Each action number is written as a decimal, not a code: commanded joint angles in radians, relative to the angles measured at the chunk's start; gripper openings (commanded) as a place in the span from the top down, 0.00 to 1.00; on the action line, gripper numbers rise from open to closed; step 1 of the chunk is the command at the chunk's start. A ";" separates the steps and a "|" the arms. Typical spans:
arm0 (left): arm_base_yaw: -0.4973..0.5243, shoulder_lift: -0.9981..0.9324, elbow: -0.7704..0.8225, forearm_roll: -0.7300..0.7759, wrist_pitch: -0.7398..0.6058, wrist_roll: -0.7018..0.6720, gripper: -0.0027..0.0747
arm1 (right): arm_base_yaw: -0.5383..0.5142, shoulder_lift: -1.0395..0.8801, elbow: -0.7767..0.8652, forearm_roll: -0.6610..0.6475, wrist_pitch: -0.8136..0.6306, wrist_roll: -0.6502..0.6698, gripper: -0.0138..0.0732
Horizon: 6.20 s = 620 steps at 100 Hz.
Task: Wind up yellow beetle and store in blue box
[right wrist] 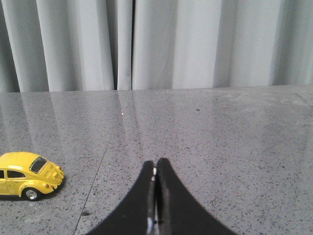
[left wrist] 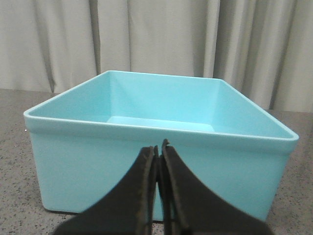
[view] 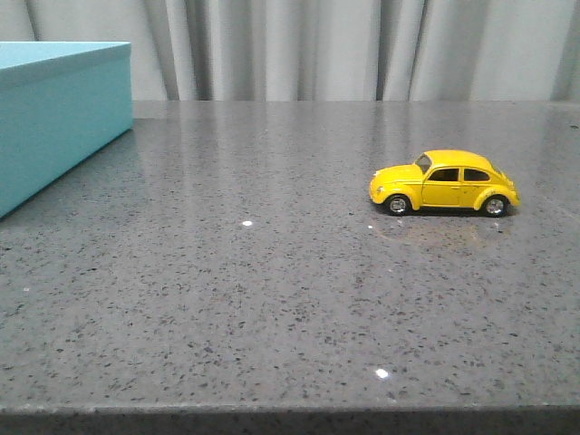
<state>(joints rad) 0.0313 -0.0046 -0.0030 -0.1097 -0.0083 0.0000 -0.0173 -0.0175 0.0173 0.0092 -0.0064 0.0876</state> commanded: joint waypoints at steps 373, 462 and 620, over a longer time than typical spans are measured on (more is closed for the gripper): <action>-0.117 0.555 -0.583 -0.007 0.173 -0.006 0.44 | 0.500 1.670 -1.451 -0.080 1.091 0.556 0.30; -0.117 0.555 -0.583 -0.007 0.173 -0.006 0.44 | 0.329 1.667 -1.412 -0.206 1.166 0.437 0.30; -0.117 0.618 -0.622 -0.024 0.156 -0.006 0.44 | 0.393 1.046 -1.242 -0.040 0.764 0.308 0.30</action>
<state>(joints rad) -0.0774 0.5796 -0.5636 -0.1218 0.2004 0.0000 0.3741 1.0883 -1.2335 -0.0265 0.8560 0.4082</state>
